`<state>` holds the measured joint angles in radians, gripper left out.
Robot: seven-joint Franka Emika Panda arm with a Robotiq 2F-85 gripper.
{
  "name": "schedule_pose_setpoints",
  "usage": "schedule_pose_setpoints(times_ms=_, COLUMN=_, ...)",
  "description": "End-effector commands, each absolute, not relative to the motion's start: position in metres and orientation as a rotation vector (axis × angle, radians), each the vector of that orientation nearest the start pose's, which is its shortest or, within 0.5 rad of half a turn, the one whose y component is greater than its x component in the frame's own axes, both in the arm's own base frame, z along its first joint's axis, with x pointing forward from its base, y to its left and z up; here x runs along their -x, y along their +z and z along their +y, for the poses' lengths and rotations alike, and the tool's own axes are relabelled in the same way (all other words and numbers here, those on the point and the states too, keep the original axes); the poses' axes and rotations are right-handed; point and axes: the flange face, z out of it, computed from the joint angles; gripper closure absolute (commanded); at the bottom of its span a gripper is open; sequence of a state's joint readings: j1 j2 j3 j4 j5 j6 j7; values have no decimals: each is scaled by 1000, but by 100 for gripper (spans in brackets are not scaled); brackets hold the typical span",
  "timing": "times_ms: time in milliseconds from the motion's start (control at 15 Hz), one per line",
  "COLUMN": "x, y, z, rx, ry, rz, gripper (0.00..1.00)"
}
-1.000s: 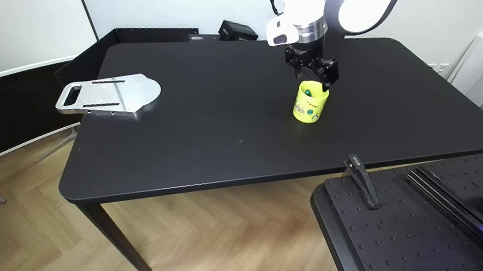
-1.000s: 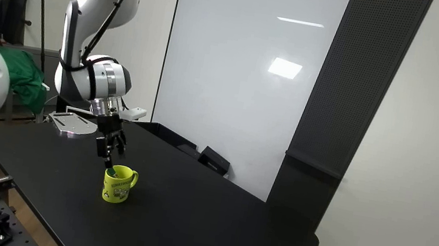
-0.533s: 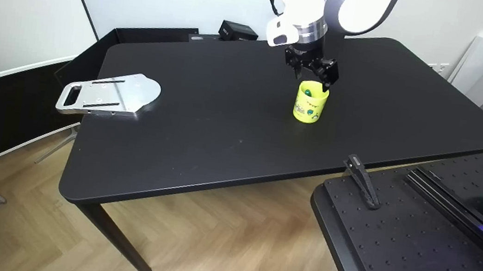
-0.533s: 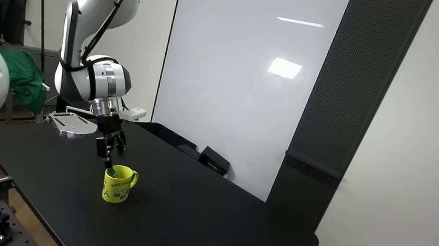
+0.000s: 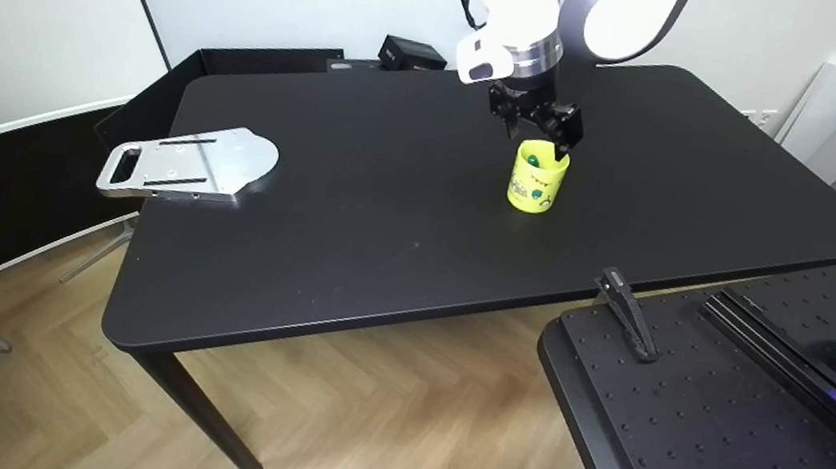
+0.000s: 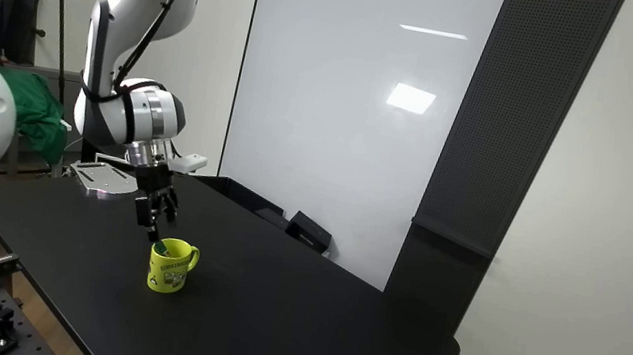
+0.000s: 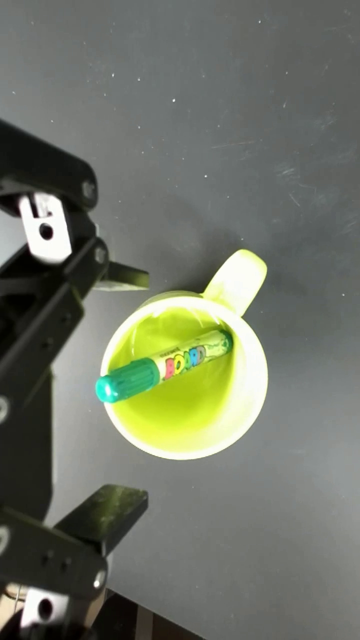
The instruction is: Remove the marker from the mug, put it on the table, put it back in the mug, and then put it back on the table
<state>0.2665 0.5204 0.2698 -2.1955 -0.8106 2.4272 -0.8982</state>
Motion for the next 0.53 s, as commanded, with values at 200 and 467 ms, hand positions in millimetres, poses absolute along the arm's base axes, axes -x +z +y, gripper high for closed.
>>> schedule_pose_setpoints(times_ms=200, x=-441, y=133, z=280, rx=-1341, ry=-361, rz=2479, gripper=0)
schedule_pose_setpoints(times_ms=467, x=-439, y=130, z=280, rx=-1315, ry=-348, rz=2491, gripper=0)
